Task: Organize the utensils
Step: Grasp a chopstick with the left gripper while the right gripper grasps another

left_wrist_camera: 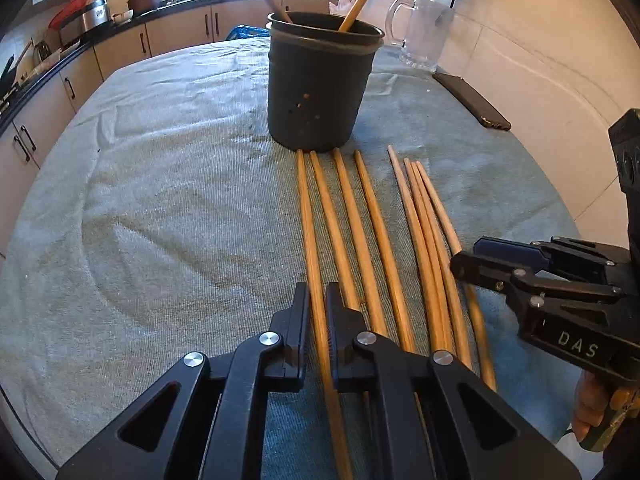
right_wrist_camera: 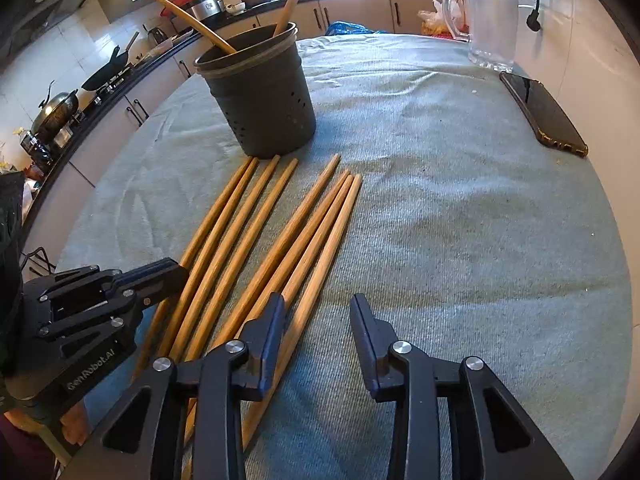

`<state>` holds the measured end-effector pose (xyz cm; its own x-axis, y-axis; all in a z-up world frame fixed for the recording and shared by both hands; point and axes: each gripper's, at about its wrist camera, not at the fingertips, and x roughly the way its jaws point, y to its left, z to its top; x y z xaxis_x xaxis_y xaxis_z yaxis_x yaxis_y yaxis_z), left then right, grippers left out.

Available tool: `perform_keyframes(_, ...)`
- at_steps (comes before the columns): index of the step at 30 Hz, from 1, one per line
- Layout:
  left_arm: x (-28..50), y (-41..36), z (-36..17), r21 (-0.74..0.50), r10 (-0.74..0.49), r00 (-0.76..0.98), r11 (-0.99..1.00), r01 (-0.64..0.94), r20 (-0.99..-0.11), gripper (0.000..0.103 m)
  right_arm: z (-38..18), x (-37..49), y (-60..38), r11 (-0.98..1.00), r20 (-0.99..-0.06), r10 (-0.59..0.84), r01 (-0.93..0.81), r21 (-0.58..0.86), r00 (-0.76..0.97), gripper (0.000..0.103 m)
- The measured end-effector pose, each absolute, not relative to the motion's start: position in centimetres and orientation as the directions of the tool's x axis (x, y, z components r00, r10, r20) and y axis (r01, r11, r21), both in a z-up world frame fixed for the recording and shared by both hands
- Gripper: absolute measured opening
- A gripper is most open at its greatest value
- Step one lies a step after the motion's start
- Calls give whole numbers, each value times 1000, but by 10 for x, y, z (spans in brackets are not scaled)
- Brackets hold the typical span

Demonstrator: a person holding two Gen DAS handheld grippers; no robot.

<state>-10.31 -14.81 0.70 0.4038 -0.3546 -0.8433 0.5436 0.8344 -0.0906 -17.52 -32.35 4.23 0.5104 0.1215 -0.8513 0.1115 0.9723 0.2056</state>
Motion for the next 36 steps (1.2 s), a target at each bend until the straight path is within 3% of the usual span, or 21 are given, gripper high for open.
perform_keyframes(4,-99,-148,5,-102,-358,397,837,538,-845,8,42,-176,-329,966,-847,127,131,224,515,21)
perform_keyframes(9,-97,-138,6,-120,-346,393,860,496,-852,7,43,-173,-322,980,-866,90,113,166,492,18)
perform_keyframes(11,-99,-131,7,-119,-329,392,874,471,-859,7,44,-173,-322,985,-880,68,107,134,470,12)
perform_keyframes(17,-86,-112,11,-200,-341,282,881,429,-897,7,44,-173,-341,983,-908,56,136,123,415,11)
perform_keyframes(21,-72,-120,11,-189,-317,239,878,440,-918,8,45,-163,-348,979,-925,75,149,140,372,13)
perform_keyframes(34,-28,-139,10,-220,-330,211,881,419,-920,8,48,-105,-345,985,-958,-6,165,43,286,14)
perform_keyframes(36,-31,-140,11,-196,-323,235,876,440,-917,6,49,-106,-339,990,-953,-28,140,16,303,10)
